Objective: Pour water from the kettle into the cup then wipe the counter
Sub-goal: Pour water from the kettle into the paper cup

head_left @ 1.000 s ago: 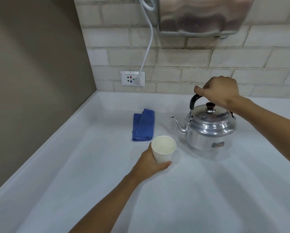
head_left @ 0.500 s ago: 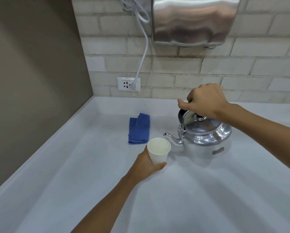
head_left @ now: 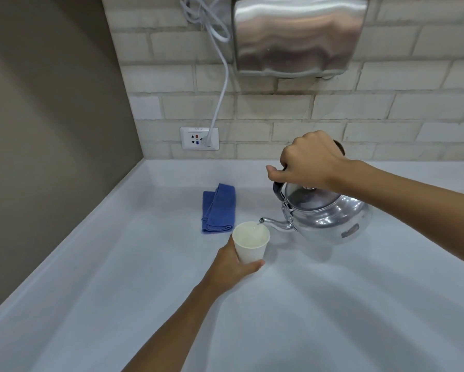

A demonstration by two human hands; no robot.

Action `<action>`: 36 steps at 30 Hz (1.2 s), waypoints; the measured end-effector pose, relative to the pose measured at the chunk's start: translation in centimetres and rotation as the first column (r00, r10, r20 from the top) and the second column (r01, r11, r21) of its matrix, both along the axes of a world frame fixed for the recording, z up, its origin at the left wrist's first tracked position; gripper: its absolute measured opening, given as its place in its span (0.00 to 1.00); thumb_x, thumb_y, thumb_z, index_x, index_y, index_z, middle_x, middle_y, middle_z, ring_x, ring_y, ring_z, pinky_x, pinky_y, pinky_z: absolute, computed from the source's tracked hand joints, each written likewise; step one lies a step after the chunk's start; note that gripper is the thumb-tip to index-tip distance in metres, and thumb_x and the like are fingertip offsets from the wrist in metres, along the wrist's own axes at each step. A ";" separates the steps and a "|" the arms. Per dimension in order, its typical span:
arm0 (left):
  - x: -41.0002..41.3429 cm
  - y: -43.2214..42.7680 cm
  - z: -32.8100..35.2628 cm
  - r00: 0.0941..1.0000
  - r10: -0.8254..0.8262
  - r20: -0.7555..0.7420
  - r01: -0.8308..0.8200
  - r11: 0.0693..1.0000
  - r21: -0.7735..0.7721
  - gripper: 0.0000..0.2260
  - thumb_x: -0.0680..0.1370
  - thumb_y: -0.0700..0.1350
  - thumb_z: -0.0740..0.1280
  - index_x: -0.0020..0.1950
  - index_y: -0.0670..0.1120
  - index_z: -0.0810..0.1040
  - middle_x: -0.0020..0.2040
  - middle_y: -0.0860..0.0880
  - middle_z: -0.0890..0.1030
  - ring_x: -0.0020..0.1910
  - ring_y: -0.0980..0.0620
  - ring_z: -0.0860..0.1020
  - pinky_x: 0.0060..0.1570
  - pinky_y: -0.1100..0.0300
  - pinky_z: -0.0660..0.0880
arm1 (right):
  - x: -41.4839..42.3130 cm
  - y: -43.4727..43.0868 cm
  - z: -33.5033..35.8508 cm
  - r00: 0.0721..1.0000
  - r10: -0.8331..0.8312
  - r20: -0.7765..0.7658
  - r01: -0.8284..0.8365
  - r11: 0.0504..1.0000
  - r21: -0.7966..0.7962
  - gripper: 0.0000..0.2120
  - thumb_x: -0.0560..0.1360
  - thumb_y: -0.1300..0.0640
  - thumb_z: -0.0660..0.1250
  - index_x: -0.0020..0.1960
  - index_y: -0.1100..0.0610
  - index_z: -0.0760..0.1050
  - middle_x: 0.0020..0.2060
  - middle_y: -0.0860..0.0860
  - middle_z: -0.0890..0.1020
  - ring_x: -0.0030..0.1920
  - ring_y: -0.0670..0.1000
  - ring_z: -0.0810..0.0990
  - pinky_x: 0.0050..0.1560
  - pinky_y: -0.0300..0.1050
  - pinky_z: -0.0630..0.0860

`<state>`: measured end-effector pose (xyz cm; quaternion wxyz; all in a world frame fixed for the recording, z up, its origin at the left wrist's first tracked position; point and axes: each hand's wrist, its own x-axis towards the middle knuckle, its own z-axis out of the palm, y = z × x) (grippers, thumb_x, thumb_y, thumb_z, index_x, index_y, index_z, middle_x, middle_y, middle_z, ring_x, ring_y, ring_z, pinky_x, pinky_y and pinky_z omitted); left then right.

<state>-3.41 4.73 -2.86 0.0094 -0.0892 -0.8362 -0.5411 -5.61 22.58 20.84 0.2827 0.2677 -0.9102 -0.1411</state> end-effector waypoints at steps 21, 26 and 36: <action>-0.1 -0.1 0.0 1.000 -0.001 -0.012 0.001 1.000 -0.010 0.38 0.61 0.62 0.75 0.67 0.60 0.64 0.54 0.67 0.75 0.53 0.71 0.72 0.43 0.77 0.71 | 0.2 -0.7 0.8 1.000 0.008 0.000 -0.008 0.997 0.075 0.29 0.73 0.46 0.59 0.21 0.58 0.53 0.17 0.52 0.57 0.20 0.51 0.53 0.27 0.38 0.50; -0.1 -0.1 0.0 1.000 0.003 -0.014 -0.003 1.000 -0.007 0.37 0.60 0.62 0.75 0.66 0.60 0.65 0.53 0.66 0.75 0.52 0.71 0.73 0.42 0.78 0.71 | 0.3 -0.8 0.9 1.000 0.010 -0.003 -0.010 0.997 0.080 0.28 0.73 0.46 0.58 0.21 0.58 0.53 0.17 0.52 0.57 0.20 0.51 0.54 0.27 0.38 0.50; 0.0 -0.1 0.1 1.000 0.000 -0.010 0.000 1.000 -0.003 0.38 0.60 0.61 0.75 0.67 0.58 0.65 0.54 0.64 0.75 0.52 0.66 0.75 0.42 0.76 0.71 | 0.2 -0.6 0.9 1.000 0.007 0.000 -0.007 0.997 0.075 0.28 0.74 0.46 0.58 0.21 0.59 0.53 0.17 0.52 0.57 0.20 0.51 0.54 0.27 0.39 0.50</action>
